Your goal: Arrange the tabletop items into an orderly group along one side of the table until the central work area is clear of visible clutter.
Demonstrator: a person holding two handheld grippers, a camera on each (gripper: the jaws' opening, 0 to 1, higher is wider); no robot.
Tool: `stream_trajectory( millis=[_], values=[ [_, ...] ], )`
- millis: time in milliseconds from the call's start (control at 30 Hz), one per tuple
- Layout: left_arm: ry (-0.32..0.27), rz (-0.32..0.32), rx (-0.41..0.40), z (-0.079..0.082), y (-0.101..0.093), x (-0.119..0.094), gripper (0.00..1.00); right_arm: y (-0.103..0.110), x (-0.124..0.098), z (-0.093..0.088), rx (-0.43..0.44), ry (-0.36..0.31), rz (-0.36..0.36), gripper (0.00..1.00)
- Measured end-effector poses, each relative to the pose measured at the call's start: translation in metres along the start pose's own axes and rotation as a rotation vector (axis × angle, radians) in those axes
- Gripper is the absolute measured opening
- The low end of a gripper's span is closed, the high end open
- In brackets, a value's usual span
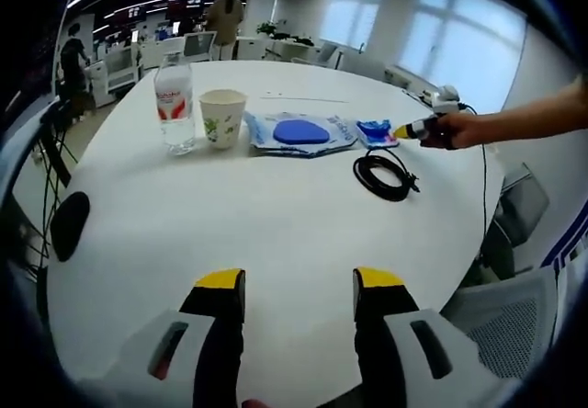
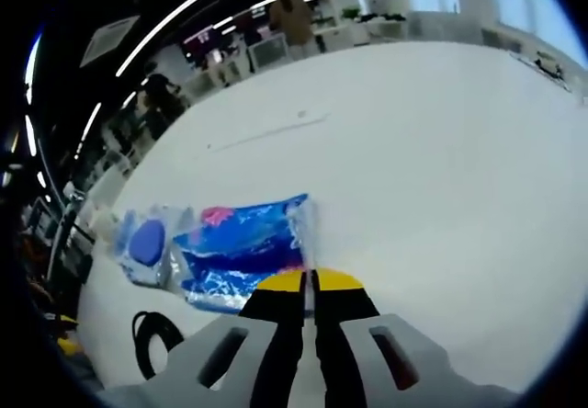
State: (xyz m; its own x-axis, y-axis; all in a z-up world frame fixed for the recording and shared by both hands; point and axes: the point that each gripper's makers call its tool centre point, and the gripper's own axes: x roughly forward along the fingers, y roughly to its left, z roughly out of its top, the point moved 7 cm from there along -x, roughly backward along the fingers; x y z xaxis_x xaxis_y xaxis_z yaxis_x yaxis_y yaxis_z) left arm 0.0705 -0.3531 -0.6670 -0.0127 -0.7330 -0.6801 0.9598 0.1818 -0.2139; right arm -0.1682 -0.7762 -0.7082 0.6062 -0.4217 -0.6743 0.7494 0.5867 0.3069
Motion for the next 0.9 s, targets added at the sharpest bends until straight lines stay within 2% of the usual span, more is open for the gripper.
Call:
stream_trajectory(
  millis=[233, 600, 900],
  values=[
    [-0.004, 0.007, -0.002, 0.002, 0.002, -0.002, 0.46, -0.003, -0.001, 0.001, -0.001, 0.004, -0.009, 0.01],
    [-0.009, -0.001, 0.009, 0.004, 0.000, -0.002, 0.47, -0.007, -0.008, -0.003, -0.007, 0.018, -0.007, 0.10],
    [-0.004, -0.014, 0.027, 0.005, -0.001, -0.003, 0.50, -0.001, -0.022, -0.015, -0.044, 0.038, 0.024, 0.17]
  ],
)
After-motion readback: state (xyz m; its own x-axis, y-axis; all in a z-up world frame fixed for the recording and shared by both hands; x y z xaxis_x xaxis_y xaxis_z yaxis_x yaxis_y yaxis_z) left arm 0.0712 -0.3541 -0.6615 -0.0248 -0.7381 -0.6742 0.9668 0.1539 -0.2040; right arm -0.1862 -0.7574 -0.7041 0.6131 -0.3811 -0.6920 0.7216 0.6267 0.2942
